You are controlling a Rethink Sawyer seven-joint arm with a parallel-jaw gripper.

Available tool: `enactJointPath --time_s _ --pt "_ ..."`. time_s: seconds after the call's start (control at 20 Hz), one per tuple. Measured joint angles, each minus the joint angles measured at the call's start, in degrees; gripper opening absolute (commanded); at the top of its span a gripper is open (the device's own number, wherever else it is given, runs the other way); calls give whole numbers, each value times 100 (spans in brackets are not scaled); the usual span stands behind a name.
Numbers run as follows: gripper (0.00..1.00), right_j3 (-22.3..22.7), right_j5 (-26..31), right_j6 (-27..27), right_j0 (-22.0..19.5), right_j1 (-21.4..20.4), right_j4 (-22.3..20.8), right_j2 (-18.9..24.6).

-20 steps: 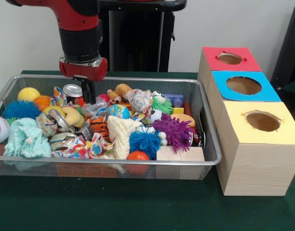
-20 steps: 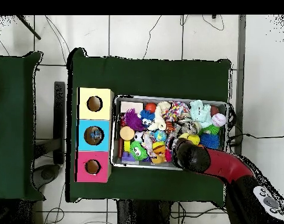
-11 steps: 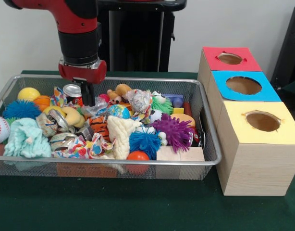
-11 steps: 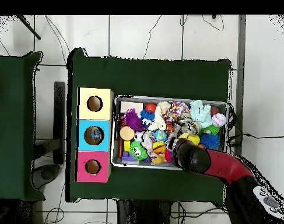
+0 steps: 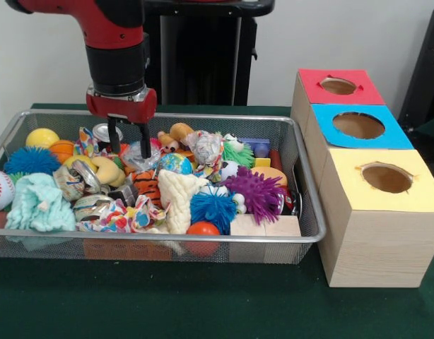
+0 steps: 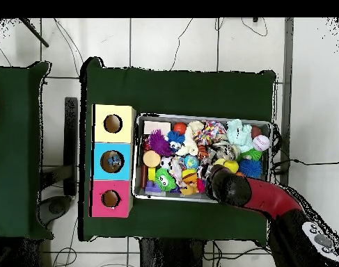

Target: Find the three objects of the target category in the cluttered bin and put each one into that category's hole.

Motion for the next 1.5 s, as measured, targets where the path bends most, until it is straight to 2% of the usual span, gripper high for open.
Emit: enactJointPath --time_s 1.05,1.5 --pt "100 -1 -14 0 15 9 -266 -2" --pt "100 82 -91 0 337 -6 -263 -226"
